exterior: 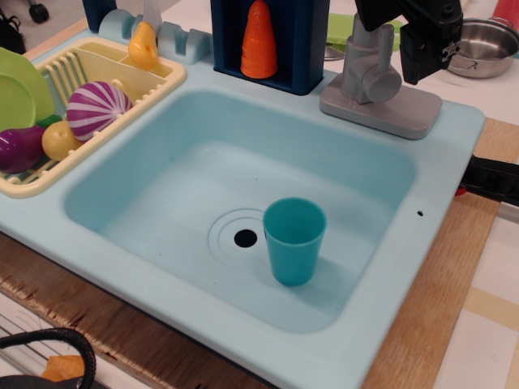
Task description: Turn lever vertical to-front
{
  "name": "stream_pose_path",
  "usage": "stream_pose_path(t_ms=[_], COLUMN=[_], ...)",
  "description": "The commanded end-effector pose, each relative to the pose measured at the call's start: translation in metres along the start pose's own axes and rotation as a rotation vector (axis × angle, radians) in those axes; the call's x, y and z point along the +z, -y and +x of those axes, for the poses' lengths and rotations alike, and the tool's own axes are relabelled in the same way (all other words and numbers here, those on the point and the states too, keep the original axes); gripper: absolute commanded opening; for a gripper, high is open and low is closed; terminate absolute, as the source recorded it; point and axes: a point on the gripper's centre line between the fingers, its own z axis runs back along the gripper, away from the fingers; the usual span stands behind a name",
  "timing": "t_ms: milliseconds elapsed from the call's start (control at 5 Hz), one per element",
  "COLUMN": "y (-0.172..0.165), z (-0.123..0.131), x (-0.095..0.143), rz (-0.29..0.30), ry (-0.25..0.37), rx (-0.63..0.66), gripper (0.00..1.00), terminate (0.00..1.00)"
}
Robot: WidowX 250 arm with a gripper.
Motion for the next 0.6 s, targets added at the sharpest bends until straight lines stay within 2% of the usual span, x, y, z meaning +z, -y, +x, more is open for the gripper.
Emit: stream_pose_path(t_ms=[0, 400], y=[-0.0020, 0.0016], z=[0.0088, -0.0005], x=[0.0100, 0.0162], rz=[0.022, 0.023], ry=[0.026, 0.000], rx=[0.016, 0.033], gripper=[0.00, 0.00], terminate=[0.00, 0.00])
